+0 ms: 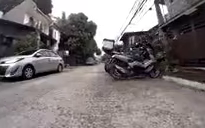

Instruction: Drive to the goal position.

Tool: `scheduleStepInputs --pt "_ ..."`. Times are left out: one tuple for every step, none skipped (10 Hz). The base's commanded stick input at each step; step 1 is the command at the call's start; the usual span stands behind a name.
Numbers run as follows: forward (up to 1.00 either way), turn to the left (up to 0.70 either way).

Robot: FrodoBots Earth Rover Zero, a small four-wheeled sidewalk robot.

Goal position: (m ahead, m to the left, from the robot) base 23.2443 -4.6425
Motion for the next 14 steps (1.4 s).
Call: scheduleStepInputs --pt "1.0 0.27" --pt "1.0 0.27" --pt "1.0 0.27" --pt "1.0 0.27" --pt "1.0 0.27" --pt "1.0 0.27" --pt "1.0 0.27" --pt "1.0 0.27" --pt "1.0 0.18" --pt "1.0 0.06" --pt "1.0 0.27" --pt "1.0 0.22" --pt "1.0 0.08" --pt "1.0 0.0"
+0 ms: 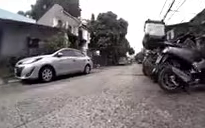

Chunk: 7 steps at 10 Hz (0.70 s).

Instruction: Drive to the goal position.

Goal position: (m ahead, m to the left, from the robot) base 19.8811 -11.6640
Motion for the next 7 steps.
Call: scheduleStepInputs --pt "1.0 0.0" --pt "1.0 -0.07" --pt "1.0 -0.27" --pt "1.0 -0.27" --pt "1.0 -0.27" --pt "1.0 -0.27" --pt "1.0 -0.27"
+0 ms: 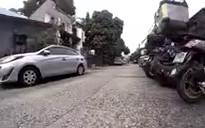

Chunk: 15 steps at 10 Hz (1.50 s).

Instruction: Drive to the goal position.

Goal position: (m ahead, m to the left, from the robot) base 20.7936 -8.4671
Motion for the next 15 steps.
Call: scheduleStepInputs --pt "1.0 -0.27" --pt "1.0 -0.27" --pt "1.0 -0.27" --pt "1.0 -0.24" --pt "1.0 -0.05" --pt "1.0 0.0" --pt "1.0 0.0" --pt "1.0 0.0" --pt "1.0 0.0" --pt "1.0 0.0" --pt "1.0 0.0" --pt "1.0 0.0" --pt "1.0 0.0" --pt "1.0 0.0" --pt "1.0 0.18"
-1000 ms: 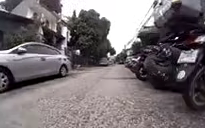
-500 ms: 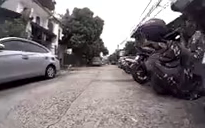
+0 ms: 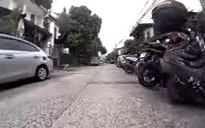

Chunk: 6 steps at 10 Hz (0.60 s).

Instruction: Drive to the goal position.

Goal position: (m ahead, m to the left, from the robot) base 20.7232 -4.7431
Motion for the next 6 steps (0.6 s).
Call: scheduleStepInputs --pt "1.0 0.27" --pt "1.0 0.27" --pt "1.0 0.16" --pt "1.0 0.0" --pt "1.0 0.0" --pt "1.0 0.0"
